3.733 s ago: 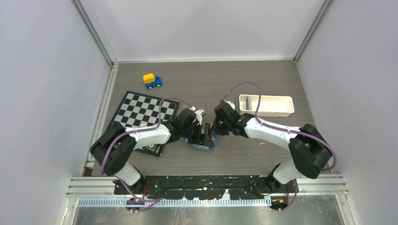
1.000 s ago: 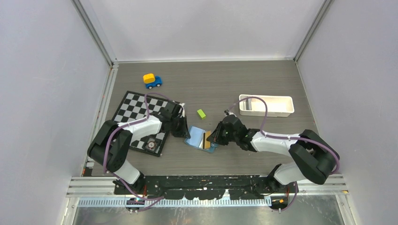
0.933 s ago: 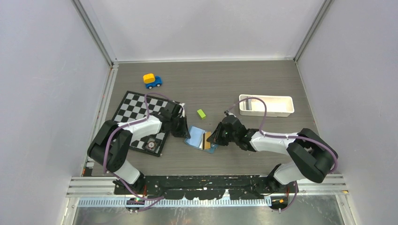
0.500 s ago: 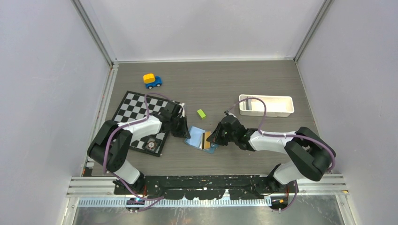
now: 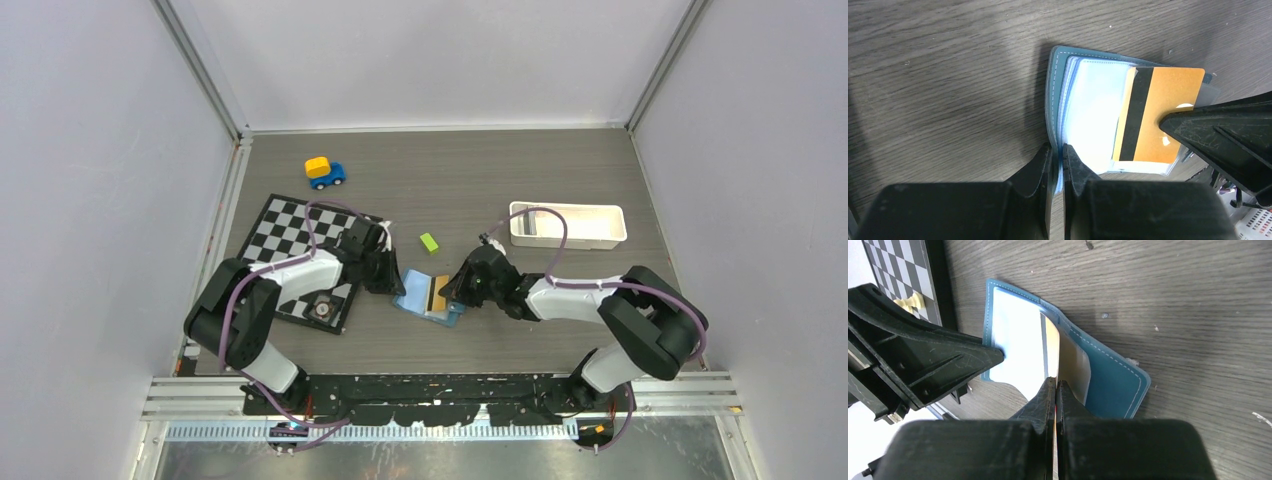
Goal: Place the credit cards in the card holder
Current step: Insert the credit card into the card holder.
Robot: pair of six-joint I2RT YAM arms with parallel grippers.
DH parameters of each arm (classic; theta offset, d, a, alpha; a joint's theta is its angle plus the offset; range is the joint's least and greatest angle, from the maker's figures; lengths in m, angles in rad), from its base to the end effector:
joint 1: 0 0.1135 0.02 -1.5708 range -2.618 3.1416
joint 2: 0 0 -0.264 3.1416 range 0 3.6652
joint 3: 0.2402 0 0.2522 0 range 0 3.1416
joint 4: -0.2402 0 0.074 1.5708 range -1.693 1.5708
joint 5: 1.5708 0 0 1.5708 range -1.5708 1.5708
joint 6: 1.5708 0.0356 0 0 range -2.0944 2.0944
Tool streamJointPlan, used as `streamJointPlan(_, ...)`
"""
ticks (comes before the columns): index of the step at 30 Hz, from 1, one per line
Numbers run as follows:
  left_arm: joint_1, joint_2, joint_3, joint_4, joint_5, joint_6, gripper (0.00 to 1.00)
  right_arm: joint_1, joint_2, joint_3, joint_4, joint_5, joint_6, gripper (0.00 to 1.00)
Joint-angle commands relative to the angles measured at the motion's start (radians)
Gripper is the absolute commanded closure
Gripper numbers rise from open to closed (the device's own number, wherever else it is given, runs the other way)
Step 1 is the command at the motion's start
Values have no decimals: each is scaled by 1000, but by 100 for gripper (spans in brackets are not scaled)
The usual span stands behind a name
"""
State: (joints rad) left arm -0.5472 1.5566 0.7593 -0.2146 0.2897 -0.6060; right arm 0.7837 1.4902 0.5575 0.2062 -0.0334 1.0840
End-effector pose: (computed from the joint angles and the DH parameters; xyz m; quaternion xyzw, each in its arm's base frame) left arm 0.2404 -0.1583 0.1525 0.0118 0.9519 -0.2651 0.1532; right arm 0.1938 0.1948 0.1428 0.1297 0.9028 0.3384 0.2314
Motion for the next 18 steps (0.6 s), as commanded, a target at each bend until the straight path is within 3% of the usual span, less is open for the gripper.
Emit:
streamJointPlan(1,-5,-8,-37,25,21,-27,92,4,42,-11,-15,104,13,100)
streamJointPlan(18,-5,-59,-93,74,10,-87,92,3,82,-12,-55,50,95,99)
